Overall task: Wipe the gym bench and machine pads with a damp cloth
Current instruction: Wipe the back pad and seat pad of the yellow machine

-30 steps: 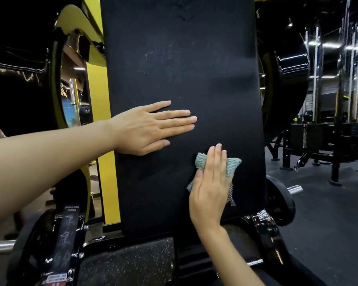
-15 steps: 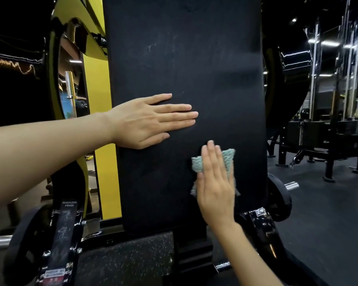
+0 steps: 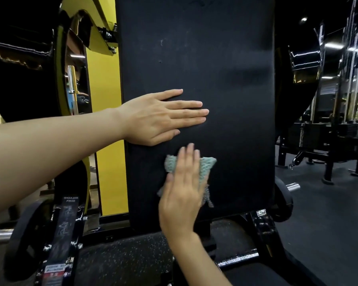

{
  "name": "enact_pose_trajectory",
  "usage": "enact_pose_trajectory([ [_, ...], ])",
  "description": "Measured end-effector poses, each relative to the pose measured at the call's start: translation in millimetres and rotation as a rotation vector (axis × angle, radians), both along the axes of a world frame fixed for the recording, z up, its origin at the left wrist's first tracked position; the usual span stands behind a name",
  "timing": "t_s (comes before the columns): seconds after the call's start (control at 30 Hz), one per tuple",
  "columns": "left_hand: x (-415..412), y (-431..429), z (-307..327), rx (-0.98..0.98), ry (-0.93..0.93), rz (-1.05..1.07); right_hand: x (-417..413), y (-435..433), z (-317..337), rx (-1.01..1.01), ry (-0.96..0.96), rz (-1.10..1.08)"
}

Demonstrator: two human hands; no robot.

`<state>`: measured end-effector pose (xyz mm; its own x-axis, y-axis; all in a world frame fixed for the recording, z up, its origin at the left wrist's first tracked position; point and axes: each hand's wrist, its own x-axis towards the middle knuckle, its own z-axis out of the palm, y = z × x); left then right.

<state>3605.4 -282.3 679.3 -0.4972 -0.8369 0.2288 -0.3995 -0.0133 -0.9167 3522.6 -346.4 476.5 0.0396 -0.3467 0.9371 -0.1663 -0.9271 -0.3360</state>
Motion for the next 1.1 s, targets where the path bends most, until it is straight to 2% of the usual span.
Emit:
enact_pose_trajectory([
  [0.13,0.0,0.0,0.1,0.001,-0.002,0.001,8.4,23.2,-10.5,-0.221,0.138,0.051],
  [0.27,-0.9,1.6,0.7,-0.003,0.005,0.006,-7.0,-4.9,-11.7,-0.357,0.253,0.029],
  [0.43,-1.0,1.9,-0.5,-0.005,0.012,0.021,-27.0,-44.6,-7.8,-0.312,0.187,-0.04],
  [0.57,-1.1,1.8,-1.0,-0.005,0.024,0.026,-35.7,-65.7,-7.8,-0.142,0.055,-0.032],
  [0.7,-0.5,1.0,-0.3,0.001,0.029,0.024,-19.0,-39.4,-5.4,0.014,-0.035,-0.035],
  [0.93,0.0,0.1,-1.0,-0.016,0.015,0.009,8.2,18.4,-6.3,-0.181,0.075,0.067],
  [1.1,-0.8,0.7,-1.0,-0.026,0.003,0.018,9.6,23.9,-3.6,-0.337,0.202,0.043],
])
